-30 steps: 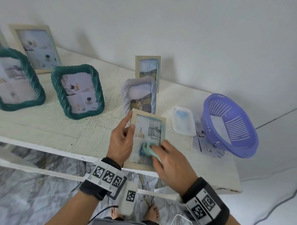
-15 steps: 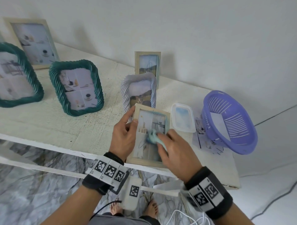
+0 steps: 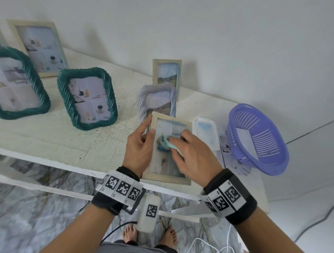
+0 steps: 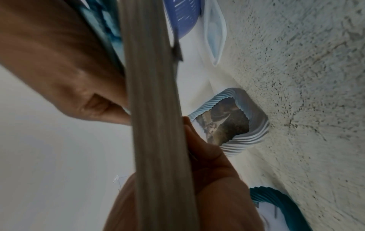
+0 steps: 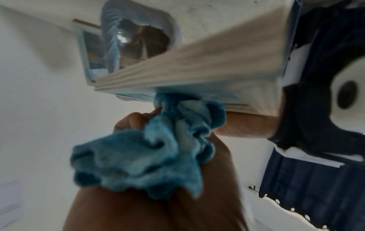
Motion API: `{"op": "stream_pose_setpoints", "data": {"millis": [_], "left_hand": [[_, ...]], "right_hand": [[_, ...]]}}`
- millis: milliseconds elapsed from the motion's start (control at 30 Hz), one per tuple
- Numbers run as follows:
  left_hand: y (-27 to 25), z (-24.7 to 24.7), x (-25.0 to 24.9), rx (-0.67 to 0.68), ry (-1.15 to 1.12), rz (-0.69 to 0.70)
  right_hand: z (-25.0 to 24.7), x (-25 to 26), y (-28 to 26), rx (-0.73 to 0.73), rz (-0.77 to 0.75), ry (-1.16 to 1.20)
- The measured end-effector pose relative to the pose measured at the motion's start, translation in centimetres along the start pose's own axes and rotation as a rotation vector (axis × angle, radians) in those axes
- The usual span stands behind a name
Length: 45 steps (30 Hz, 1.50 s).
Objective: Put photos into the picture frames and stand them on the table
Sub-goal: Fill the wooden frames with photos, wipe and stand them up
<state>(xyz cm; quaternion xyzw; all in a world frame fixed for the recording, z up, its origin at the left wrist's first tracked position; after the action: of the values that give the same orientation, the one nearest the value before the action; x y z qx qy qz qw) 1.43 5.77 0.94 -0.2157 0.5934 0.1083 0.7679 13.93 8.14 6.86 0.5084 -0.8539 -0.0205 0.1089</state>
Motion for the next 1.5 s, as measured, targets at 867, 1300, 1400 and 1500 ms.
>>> {"op": "stream_pose_setpoints", "data": {"millis": [867, 1300, 1400, 1500], "left_hand": [[-1.4, 0.6, 0.9, 0.025, 0.083, -0.004], [-1.9, 0.2, 3.0, 0.026, 0.093, 0.018], [-2.0, 0.6, 3.4, 0.022, 0.097, 0.007], [-1.5, 0.0, 3.4, 0.0, 0.117, -0.006]], "right_hand": [[-0.9, -3.9, -0.7, -0.03, 0.148, -0.086], [0.8, -1.1, -2.7, 0.064, 0.002, -0.008], [0.2, -3.1, -1.6, 0.005, 0.153, -0.074], [1.6, -0.9, -1.3, 0.045, 0.079, 0.029]]}}
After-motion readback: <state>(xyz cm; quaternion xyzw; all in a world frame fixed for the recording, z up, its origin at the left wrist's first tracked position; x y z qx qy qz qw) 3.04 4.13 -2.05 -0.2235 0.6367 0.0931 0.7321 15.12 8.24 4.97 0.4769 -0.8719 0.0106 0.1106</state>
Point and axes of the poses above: each hand's wrist, its own y-axis towards the middle knuckle, its own z-axis out of the palm, x = y × z, the point moved 9 cm from there along y, towards the middle knuckle, and after that the axes turned 12 degrees about -z, right-handed, at the moved point
